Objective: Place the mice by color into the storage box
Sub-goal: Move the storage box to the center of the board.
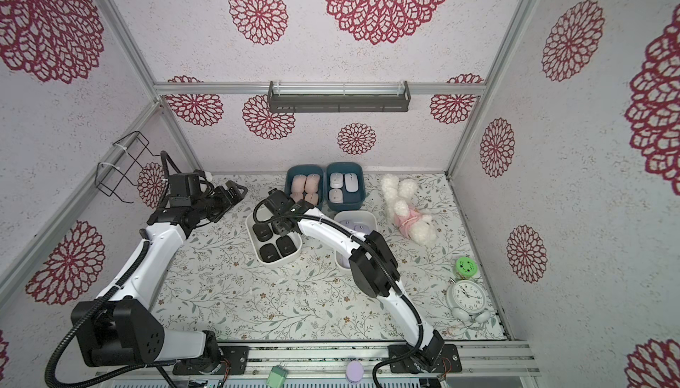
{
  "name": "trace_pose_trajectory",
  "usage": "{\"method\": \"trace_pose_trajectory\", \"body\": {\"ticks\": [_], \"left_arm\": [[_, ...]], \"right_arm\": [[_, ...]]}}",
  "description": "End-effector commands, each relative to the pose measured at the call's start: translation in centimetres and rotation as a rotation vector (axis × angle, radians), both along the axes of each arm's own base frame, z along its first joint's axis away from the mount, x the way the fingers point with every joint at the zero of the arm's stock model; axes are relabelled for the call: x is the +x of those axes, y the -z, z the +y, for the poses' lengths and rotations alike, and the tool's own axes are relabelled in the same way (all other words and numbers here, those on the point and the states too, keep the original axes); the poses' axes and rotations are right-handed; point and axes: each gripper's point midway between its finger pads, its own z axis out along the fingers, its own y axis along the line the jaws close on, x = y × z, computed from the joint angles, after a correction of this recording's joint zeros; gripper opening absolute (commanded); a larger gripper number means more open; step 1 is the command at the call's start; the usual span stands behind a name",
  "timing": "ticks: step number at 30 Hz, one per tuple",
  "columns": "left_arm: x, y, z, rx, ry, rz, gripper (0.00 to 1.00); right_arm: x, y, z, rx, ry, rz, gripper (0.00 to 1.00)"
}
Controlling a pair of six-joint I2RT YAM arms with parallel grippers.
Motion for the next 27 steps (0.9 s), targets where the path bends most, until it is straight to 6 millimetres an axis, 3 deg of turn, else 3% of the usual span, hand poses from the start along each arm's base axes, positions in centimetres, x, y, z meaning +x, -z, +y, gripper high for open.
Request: {"method": "trace_pose_trajectory", "body": {"ticks": [1,7,12,18,22,27], "left_arm": [[0.4,-0.9,0.4,0.003,-0.008,-0.021,0.97],[0.4,-0.9,0.4,0.003,-0.007,-0.019,0.97],[0.4,-0.9,0.5,0.000,-0.010,-0.018,0.97],[0.3,-1.4,0.4,-0.006,-0.009,-0.032,0.97],[0.2,-1.6,0.5,-0.004,-0.015,-0.036,0.97],[0.2,-1.7,0.6,-0.006,-0.018,-0.038,0.97]], "right_arm": [[0.4,0.9,-0.4,0.007,-0.019,0.054,0.56],[0.1,3.2,-0.3,0.026,-0.024,0.116,0.48],[0.2,3.5,-0.4,0.032,-0.008,0.111,0.39],[0.0,3.9,-0.7,0.042,0.005,0.114,0.21],[-0.3,3.3,-0.9,0.076,0.016,0.105,0.14],[-1.2,1.5,-2.6,0.133,0.072,0.070,0.04]]}}
